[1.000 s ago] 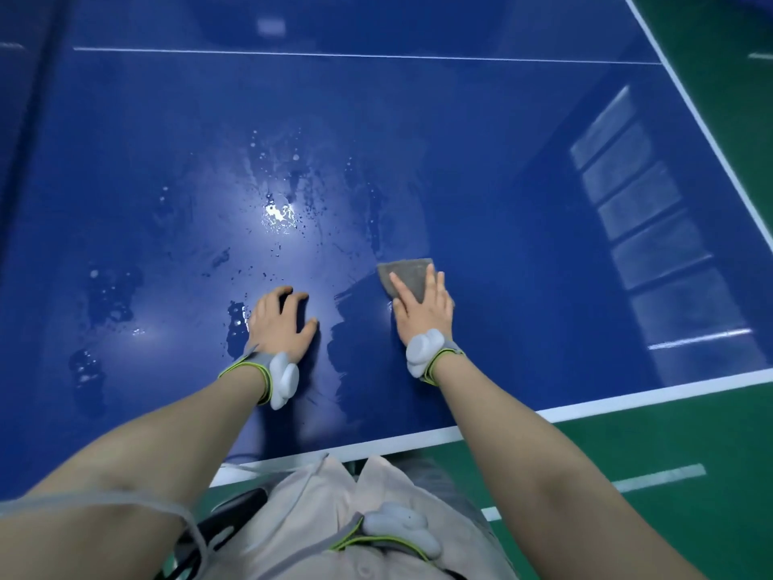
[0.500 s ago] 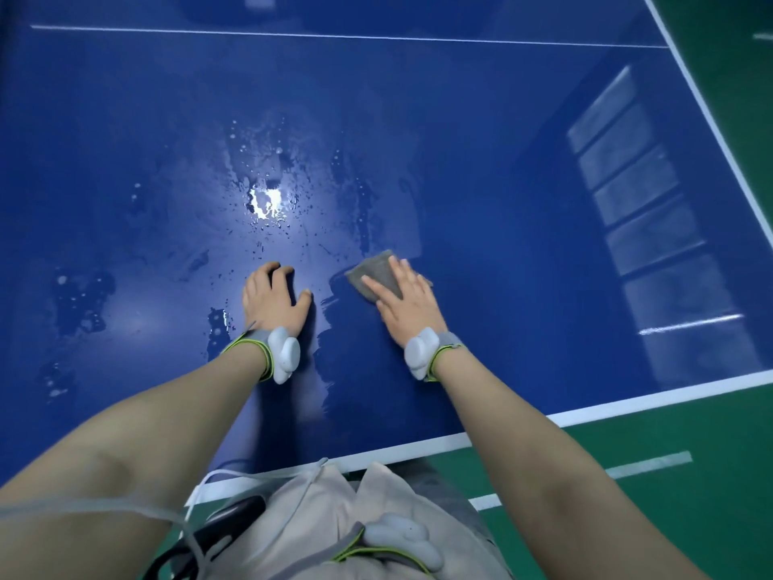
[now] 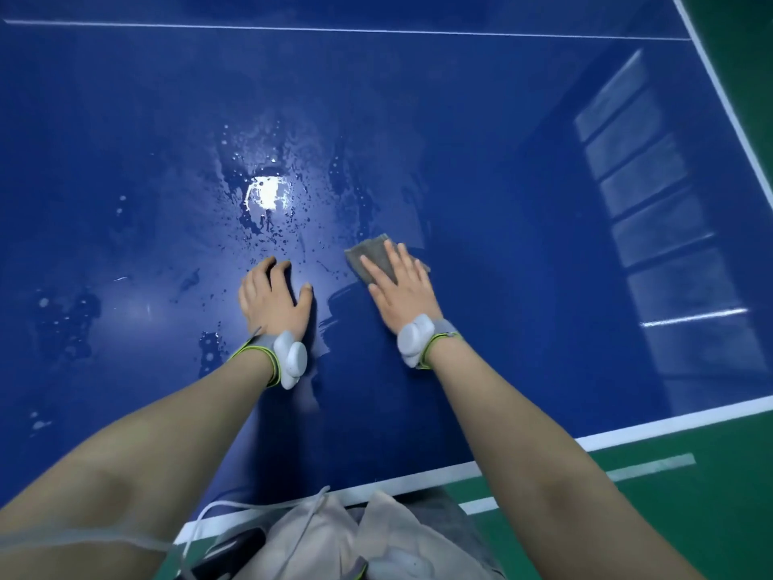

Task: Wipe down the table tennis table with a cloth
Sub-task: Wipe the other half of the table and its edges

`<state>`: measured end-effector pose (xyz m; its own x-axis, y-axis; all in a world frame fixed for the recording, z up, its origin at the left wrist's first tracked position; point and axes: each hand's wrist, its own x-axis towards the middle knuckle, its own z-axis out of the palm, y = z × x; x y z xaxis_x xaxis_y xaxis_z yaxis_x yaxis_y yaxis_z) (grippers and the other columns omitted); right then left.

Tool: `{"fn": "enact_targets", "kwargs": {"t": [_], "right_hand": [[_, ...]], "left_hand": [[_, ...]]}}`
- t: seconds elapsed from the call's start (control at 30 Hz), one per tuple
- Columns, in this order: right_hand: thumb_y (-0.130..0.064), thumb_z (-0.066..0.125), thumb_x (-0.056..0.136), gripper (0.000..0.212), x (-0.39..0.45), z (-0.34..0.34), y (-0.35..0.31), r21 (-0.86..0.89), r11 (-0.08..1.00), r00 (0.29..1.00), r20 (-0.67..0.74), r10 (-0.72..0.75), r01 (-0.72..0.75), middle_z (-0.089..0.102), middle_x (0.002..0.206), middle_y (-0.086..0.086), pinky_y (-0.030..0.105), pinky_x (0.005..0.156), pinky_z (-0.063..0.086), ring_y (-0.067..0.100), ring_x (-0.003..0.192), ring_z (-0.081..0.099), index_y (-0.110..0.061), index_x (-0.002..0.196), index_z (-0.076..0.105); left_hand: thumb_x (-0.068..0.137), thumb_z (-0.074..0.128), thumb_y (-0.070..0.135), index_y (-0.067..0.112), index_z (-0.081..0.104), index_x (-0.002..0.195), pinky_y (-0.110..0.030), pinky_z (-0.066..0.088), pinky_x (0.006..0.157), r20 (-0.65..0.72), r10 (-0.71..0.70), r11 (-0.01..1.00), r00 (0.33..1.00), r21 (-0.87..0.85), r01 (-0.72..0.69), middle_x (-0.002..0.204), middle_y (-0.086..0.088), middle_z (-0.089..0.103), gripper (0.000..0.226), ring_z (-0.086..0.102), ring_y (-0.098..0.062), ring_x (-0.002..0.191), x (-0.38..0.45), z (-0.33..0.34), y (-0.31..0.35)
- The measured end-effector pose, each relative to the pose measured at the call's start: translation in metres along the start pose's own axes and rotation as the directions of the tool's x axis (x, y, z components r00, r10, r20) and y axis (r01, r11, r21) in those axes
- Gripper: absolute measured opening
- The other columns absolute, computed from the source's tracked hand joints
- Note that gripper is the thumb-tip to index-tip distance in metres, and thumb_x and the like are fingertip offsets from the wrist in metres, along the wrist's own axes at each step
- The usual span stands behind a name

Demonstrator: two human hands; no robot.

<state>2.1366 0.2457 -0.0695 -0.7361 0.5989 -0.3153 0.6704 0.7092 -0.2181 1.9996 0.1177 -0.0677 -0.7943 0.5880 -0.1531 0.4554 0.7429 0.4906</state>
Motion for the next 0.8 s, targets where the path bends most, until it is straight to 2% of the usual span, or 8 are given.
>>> {"fn": "enact_targets", "kwargs": {"t": [0.07,0.17,0.23,0.3,0.37,0.43,0.63,0.8], "right_hand": [[-0.034,0.023,0.104,0.048,0.008,-0.006,0.018,0.067,0.986,0.987,-0.042,0.153,-0.150,-0.010,0.160,0.002,0.036,0.116,-0.006,0.021,0.146,-0.011,-0.037,0.150,0.010],[-0.035,0.022,0.104,0.049,0.024,-0.009,0.011,0.188,0.884,0.895,-0.051,0.444,-0.428,-0.013,0.159,0.003,0.037,0.117,-0.007,0.021,0.146,-0.013,-0.038,0.150,0.008],[-0.037,0.023,0.103,0.050,0.031,-0.009,-0.012,0.250,0.837,0.860,-0.027,0.509,-0.488,-0.015,0.159,0.006,0.039,0.116,-0.009,0.024,0.145,-0.015,-0.038,0.150,0.006],[-0.037,0.024,0.103,0.050,0.033,-0.006,-0.032,0.224,0.897,0.918,-0.023,0.396,-0.381,-0.016,0.158,0.007,0.041,0.115,-0.011,0.026,0.145,-0.017,-0.039,0.150,0.007],[-0.037,0.021,0.103,0.049,0.026,-0.001,-0.034,0.097,0.988,0.991,-0.042,0.124,-0.119,-0.012,0.159,0.007,0.041,0.115,-0.008,0.026,0.146,-0.013,-0.038,0.150,0.010],[-0.040,0.013,0.099,0.050,0.034,-0.002,-0.014,0.022,0.999,0.996,-0.082,-0.029,0.031,-0.003,0.160,0.006,0.040,0.116,-0.003,0.025,0.147,-0.005,-0.039,0.149,0.018],[-0.036,0.021,0.104,0.049,0.074,-0.020,-0.002,0.134,0.919,0.922,-0.065,0.383,-0.372,-0.015,0.159,0.006,0.039,0.116,-0.008,0.024,0.146,-0.015,-0.040,0.149,0.003],[-0.036,0.023,0.103,0.049,0.070,-0.015,-0.003,0.076,0.987,0.985,-0.090,0.147,-0.141,-0.012,0.159,0.006,0.039,0.115,-0.010,0.025,0.146,-0.015,-0.040,0.150,0.008]], "left_hand": [[0.092,0.051,0.028,0.008,0.043,0.131,-0.037,0.003,0.114,-0.004,0.010,1.000,1.000,0.000,-0.010,0.147,-0.009,0.029,0.045,0.020,-0.027,0.137,0.004,0.003,0.000],[0.093,0.048,0.028,0.009,0.042,0.132,-0.036,-0.002,0.114,-0.033,-0.001,1.000,0.999,-0.010,0.001,0.150,-0.006,0.025,0.044,0.016,-0.024,0.139,0.016,0.007,0.003],[0.093,0.047,0.028,0.011,0.041,0.133,-0.037,-0.004,0.114,-0.044,-0.031,1.000,0.999,-0.006,0.031,0.151,-0.006,0.023,0.044,0.013,-0.022,0.141,0.028,0.010,0.009],[0.094,0.045,0.029,0.011,0.037,0.137,-0.038,-0.008,0.113,-0.030,-0.049,0.999,0.998,0.004,0.049,0.153,-0.007,0.019,0.047,0.008,-0.021,0.143,0.042,0.013,0.018],[0.095,0.041,0.031,0.010,0.031,0.141,-0.038,-0.010,0.114,0.006,-0.024,0.999,1.000,0.046,0.023,0.154,-0.008,0.014,0.051,0.003,-0.020,0.144,0.052,0.014,0.023],[0.098,0.036,0.032,0.009,0.024,0.144,-0.037,-0.010,0.115,0.053,0.030,0.994,0.998,0.099,-0.035,0.156,-0.008,0.009,0.053,0.000,-0.021,0.144,0.065,0.013,0.028],[0.100,0.031,0.031,0.007,0.018,0.146,-0.035,-0.008,0.116,0.077,0.057,0.991,0.995,0.119,-0.066,0.156,-0.008,0.006,0.054,-0.002,-0.020,0.144,0.095,0.014,0.038],[0.099,0.027,0.037,0.007,0.012,0.148,-0.037,-0.007,0.117,0.015,0.085,0.963,0.996,0.254,-0.086,0.156,-0.010,0.006,0.059,-0.002,-0.022,0.144,0.110,0.027,0.043]]}}
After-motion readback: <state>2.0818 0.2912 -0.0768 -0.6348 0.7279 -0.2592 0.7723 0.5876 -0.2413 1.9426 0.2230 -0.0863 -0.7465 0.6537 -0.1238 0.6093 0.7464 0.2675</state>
